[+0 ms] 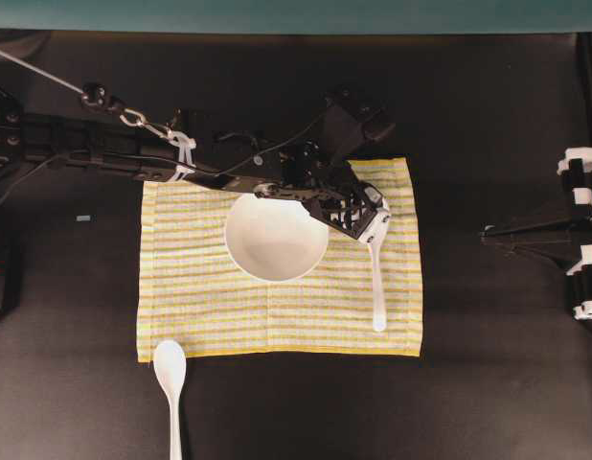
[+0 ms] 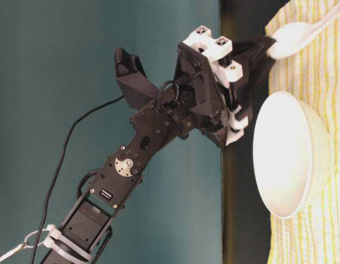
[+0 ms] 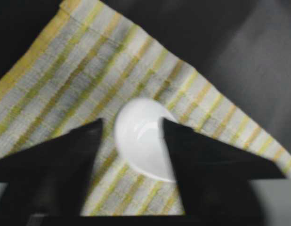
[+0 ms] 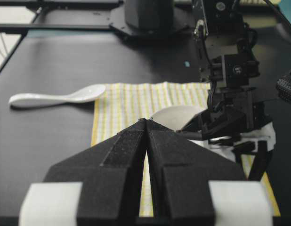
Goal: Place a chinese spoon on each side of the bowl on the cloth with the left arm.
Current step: 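Open the left gripper and move it to the left spoon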
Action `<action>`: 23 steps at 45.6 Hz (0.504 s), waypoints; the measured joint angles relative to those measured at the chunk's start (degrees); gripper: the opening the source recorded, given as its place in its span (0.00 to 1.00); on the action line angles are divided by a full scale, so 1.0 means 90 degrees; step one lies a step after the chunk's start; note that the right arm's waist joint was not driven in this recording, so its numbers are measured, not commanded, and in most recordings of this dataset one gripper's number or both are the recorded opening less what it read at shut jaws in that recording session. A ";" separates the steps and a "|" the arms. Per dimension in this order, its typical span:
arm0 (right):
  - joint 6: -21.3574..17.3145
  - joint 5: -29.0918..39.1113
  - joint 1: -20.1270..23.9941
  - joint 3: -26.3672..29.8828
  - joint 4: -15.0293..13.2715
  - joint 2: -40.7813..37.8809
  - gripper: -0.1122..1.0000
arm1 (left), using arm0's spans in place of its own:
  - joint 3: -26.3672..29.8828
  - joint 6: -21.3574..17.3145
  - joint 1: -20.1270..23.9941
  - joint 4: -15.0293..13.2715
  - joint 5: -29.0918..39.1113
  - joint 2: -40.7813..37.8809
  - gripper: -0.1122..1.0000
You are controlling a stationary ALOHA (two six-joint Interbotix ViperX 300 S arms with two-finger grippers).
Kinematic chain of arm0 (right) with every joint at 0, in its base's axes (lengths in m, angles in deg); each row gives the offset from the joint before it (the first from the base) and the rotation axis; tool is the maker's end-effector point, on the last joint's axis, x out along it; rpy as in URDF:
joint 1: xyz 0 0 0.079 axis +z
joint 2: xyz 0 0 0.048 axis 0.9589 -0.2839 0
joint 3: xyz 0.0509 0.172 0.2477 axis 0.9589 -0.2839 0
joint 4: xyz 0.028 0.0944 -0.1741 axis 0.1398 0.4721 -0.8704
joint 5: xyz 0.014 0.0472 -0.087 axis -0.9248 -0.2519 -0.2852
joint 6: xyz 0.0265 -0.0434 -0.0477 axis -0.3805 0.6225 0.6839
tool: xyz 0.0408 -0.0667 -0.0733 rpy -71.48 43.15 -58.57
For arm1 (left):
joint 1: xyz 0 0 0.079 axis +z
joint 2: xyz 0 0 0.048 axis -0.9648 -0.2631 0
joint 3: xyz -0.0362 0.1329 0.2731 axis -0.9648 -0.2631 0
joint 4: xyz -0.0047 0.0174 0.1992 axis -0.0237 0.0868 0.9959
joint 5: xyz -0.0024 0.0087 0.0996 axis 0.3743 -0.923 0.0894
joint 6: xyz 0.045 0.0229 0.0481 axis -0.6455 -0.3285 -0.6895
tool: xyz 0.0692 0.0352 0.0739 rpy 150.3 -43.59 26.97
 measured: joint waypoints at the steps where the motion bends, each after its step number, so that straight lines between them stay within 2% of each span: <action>1: 0.0000 0.0000 0.0010 0.0000 0.0000 0.0000 0.09 | -0.0020 0.0010 0.0010 0.0010 0.0000 0.0000 0.72; 3: -0.0010 0.0000 0.0000 -0.0020 0.0000 0.0000 0.09 | -0.0068 0.0000 0.0010 0.0000 0.0000 0.0000 0.81; 6: 0.0000 0.0000 0.0000 -0.0029 0.0000 0.0000 0.10 | -0.0156 0.0000 0.0010 0.0010 -0.0010 0.0029 0.86; 16: -0.0010 0.0000 0.0000 -0.0029 0.0000 0.0039 0.09 | -0.0498 -0.0234 -0.0068 0.0010 -0.0010 0.0537 0.81; 23: -0.0010 0.0000 0.0000 -0.0029 0.0000 0.0059 0.10 | -0.0947 -0.0459 -0.0439 0.0010 -0.0020 0.1357 0.81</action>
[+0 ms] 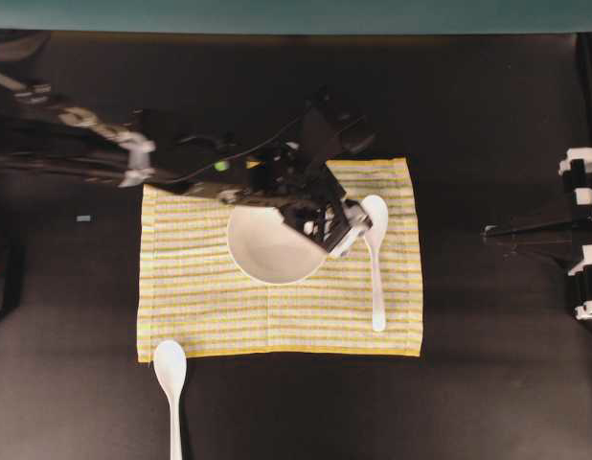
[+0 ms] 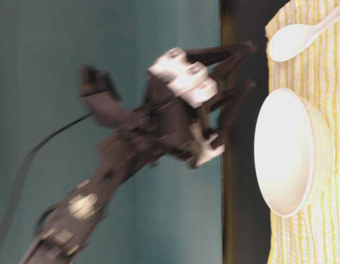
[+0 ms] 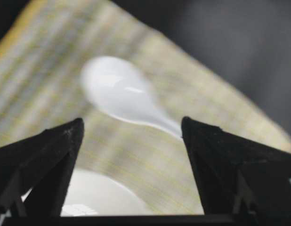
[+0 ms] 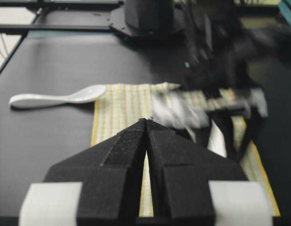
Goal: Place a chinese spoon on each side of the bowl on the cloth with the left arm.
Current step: 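Open the left gripper and move it to the left spoon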
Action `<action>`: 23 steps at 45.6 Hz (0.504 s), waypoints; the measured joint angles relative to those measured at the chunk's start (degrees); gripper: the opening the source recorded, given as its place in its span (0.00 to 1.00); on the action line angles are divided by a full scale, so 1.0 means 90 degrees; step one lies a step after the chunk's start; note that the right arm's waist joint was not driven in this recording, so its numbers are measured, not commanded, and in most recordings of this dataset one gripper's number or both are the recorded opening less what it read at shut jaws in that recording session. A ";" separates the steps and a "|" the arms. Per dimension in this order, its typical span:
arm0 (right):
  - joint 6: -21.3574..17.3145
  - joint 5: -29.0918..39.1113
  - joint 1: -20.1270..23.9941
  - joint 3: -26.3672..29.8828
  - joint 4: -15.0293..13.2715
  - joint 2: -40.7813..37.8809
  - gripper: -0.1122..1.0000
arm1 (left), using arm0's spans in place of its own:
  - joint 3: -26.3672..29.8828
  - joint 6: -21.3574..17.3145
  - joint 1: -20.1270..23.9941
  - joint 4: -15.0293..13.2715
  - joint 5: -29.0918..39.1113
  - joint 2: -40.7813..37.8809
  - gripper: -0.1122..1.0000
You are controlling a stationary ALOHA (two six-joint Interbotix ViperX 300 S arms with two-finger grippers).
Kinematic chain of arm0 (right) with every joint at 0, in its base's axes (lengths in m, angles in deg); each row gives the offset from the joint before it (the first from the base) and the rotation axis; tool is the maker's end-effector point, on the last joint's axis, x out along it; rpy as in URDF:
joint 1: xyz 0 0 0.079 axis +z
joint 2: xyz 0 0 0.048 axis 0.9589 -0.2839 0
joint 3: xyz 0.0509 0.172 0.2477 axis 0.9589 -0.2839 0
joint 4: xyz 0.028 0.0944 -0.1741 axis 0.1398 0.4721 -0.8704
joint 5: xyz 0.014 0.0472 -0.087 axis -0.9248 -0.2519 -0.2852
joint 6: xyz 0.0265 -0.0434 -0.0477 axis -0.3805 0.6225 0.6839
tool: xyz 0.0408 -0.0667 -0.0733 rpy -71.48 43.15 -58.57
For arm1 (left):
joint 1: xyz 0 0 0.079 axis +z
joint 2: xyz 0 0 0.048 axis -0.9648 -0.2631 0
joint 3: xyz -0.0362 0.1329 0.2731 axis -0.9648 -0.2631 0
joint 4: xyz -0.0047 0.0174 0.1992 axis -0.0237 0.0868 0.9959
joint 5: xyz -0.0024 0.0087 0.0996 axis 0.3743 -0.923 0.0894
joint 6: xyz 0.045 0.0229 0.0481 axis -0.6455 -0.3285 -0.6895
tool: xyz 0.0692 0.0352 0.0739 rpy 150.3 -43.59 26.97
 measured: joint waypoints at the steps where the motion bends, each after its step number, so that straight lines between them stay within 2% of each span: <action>1: 0.0000 0.0000 0.0000 -0.0010 0.0000 0.0010 0.09 | -0.0049 0.0000 -0.0059 -0.0010 0.0000 0.0117 0.81; 15: 0.0000 -0.0010 0.0000 -0.0020 0.0000 0.0029 0.10 | -0.1211 0.0029 -0.1143 -0.0010 -0.0029 0.1680 0.81; 23: 0.0000 0.0000 0.0000 -0.0029 0.0000 0.0029 0.09 | -0.2158 0.0254 -0.1543 0.0000 -0.0029 0.2314 0.81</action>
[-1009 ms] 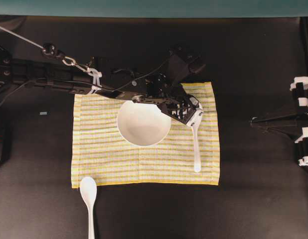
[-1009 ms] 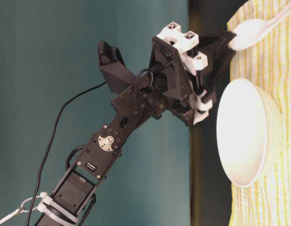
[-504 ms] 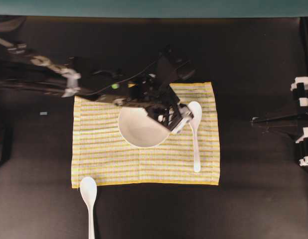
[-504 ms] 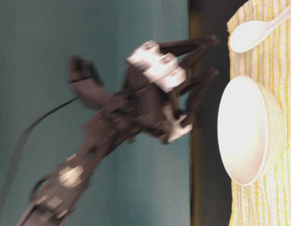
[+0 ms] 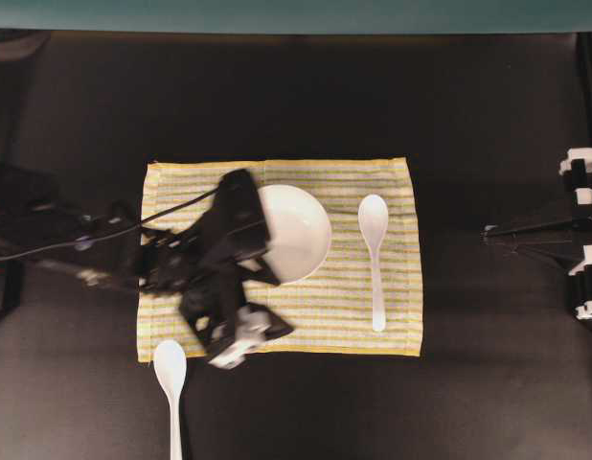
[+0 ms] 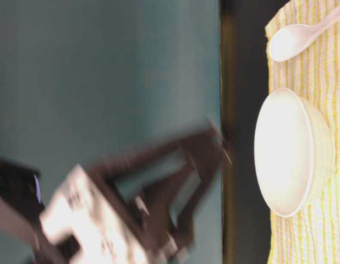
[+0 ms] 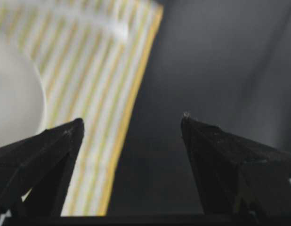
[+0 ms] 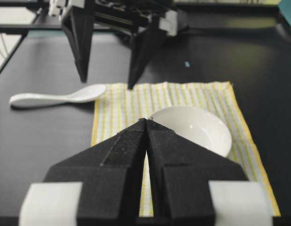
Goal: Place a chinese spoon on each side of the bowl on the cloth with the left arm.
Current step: 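Open the left gripper and move it to the left spoon, then lower the left gripper and grasp the left spoon's bowl end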
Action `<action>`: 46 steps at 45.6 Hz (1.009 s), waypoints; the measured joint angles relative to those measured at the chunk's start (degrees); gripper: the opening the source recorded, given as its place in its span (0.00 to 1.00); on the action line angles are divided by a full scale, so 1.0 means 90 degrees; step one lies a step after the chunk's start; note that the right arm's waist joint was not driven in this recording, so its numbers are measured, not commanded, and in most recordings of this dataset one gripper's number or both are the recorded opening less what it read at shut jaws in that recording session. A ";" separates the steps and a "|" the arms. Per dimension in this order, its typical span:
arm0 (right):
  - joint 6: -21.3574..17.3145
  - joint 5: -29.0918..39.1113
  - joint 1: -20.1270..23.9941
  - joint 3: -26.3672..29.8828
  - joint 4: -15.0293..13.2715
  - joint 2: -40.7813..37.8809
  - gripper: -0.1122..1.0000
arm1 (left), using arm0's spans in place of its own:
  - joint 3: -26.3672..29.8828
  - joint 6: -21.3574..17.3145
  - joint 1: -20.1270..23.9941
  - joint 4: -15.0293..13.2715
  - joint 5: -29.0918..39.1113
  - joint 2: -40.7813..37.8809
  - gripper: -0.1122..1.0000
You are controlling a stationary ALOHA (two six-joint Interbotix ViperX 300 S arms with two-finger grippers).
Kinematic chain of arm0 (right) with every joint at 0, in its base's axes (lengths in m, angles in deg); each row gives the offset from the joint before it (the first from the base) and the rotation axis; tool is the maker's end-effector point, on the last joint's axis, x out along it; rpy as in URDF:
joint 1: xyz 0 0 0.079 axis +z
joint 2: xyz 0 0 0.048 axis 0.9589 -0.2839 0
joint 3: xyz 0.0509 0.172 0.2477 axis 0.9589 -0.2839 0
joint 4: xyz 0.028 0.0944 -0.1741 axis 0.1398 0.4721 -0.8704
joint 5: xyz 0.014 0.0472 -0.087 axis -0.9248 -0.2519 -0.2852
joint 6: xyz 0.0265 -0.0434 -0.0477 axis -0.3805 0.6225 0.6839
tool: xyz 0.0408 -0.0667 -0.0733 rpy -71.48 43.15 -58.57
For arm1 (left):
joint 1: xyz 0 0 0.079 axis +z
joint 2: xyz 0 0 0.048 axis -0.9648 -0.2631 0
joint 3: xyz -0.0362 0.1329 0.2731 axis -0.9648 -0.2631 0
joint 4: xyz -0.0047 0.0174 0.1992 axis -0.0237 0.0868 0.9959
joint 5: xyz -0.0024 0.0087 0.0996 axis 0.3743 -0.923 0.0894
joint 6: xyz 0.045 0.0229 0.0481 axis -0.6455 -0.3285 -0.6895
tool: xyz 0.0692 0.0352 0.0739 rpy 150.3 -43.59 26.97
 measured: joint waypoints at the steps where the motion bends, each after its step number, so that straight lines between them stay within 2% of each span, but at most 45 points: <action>1: 0.0000 0.0000 0.0000 0.0000 0.0000 0.0000 0.09 | -0.0117 0.0039 -0.0039 0.0000 0.0000 0.0059 0.81; 8: 0.0000 0.0000 0.0000 0.0000 0.0000 0.0020 0.10 | -0.0781 0.0449 -0.0303 0.0000 -0.0205 0.0410 0.81; 19: 0.0000 0.0000 0.0000 -0.0068 0.0000 0.0029 0.09 | -0.1904 0.1055 -0.0771 -0.0010 -0.1055 0.0937 0.81; 27: 0.0000 0.0000 0.0000 -0.0078 0.0010 0.0039 0.10 | -0.2559 0.1309 -0.1025 0.0000 -0.1162 0.1250 0.81; 37: 0.0000 0.0000 0.0000 -0.0088 0.0029 0.0029 0.10 | -0.2832 0.1367 -0.1064 -0.0010 -0.1348 0.1270 0.81; 46: 0.0000 0.0000 0.0000 -0.0098 0.0029 0.0029 0.10 | -0.2832 0.1367 -0.1064 0.0000 -0.1406 0.0830 0.81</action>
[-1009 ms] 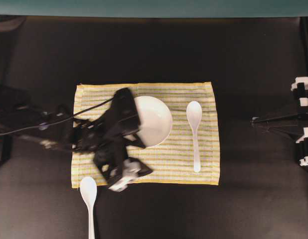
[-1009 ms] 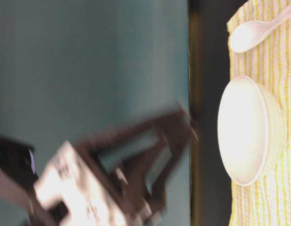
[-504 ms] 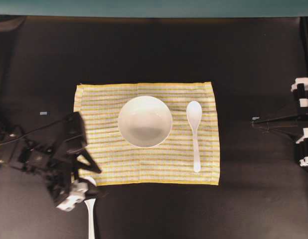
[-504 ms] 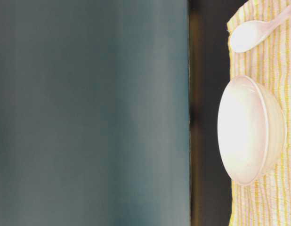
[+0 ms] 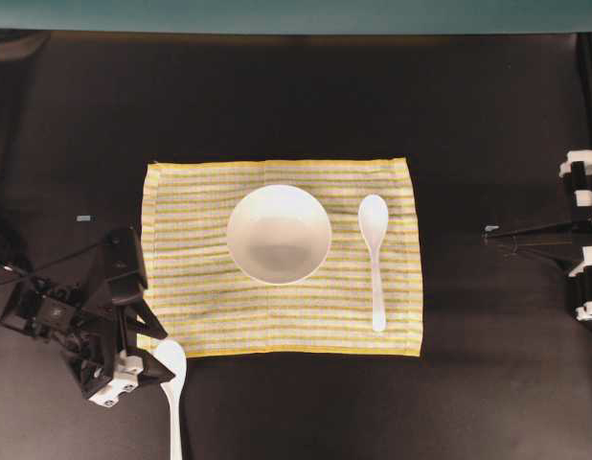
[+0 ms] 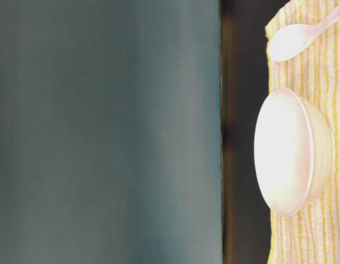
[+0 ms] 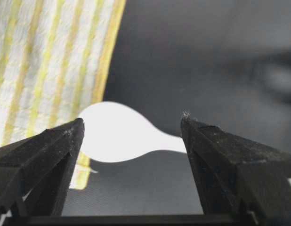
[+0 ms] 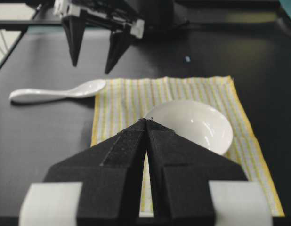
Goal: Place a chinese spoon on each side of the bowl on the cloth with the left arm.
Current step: 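Lower the left gripper and grasp the left spoon's bowl end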
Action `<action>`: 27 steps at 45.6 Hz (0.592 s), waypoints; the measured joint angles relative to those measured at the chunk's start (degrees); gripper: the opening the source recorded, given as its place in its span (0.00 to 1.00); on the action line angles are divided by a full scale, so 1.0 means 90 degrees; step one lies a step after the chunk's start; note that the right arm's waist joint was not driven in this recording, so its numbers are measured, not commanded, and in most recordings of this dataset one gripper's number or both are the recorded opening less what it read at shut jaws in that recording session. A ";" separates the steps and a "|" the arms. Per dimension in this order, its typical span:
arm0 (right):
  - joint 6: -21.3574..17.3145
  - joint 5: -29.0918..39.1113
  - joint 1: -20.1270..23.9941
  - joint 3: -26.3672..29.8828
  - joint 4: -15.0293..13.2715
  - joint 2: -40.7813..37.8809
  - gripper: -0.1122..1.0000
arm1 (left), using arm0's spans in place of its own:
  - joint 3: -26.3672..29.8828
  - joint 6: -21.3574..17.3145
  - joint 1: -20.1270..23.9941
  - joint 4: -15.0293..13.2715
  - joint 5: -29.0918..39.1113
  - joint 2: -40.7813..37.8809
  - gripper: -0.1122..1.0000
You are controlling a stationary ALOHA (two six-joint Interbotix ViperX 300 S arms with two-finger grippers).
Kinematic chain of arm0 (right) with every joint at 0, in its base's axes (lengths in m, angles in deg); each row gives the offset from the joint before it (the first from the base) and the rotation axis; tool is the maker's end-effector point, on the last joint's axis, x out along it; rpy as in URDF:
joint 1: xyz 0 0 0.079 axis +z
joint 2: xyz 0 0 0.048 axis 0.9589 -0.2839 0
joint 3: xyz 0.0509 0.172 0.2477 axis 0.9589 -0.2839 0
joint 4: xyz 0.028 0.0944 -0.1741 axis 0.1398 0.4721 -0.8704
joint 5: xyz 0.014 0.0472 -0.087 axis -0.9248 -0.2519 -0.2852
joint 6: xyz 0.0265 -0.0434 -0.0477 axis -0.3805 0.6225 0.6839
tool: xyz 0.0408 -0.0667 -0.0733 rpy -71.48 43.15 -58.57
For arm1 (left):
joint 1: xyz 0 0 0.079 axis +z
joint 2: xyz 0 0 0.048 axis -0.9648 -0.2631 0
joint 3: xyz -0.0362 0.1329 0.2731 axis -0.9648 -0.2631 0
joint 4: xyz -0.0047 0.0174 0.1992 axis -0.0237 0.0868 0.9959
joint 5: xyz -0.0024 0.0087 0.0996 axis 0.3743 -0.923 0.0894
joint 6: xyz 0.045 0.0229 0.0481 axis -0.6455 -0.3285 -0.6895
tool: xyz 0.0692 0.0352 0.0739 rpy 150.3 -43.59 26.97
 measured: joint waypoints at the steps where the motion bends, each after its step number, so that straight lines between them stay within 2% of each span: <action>1: 0.0000 0.0000 0.0000 0.0000 0.0000 0.0010 0.09 | 0.0000 0.0000 0.0000 0.0000 -0.0010 -0.0059 0.81; 12: 0.0000 0.0010 0.0000 -0.0020 0.0000 0.0000 0.10 | 0.0000 0.0010 -0.0010 0.0000 -0.0029 -0.0469 0.80; 19: 0.0000 0.0020 0.0000 -0.0020 0.0000 0.0000 0.09 | 0.0010 0.0010 -0.0010 0.0000 -0.0332 -0.0498 0.79; 27: 0.0000 0.0029 0.0000 -0.0039 0.0000 0.0000 0.10 | 0.0010 0.0010 -0.0049 0.0000 -0.0557 -0.0537 0.67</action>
